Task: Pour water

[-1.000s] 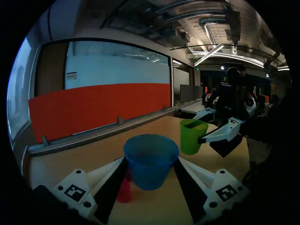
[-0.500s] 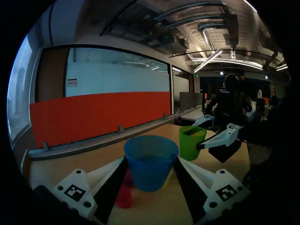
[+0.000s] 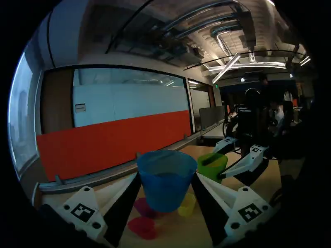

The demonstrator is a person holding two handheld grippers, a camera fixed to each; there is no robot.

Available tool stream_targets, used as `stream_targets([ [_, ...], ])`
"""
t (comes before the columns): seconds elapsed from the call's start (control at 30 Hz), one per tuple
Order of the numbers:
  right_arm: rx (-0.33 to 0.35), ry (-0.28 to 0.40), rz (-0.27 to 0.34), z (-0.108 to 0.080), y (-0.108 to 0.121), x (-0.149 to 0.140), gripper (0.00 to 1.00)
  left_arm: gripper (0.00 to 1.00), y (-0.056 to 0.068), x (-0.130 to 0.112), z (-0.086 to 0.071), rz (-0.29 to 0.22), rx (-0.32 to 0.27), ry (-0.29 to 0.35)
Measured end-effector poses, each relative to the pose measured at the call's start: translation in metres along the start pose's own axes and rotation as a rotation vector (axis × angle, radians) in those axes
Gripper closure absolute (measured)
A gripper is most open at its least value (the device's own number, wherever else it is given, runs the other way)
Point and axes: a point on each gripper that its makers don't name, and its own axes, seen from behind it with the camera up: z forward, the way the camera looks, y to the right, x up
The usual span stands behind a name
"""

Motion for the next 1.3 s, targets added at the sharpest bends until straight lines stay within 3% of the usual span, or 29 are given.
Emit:
stream_targets([
  [0.7,0.058,0.012,0.011,0.015,-0.019,0.002,0.1,0.17,-0.015,0.036,0.002,0.199,0.05,-0.001],
  [1.3,0.101,0.019,0.022,0.03,-0.036,0.001,0.1,0.17,-0.015,0.062,0.011,0.357,0.057,-0.005],
])
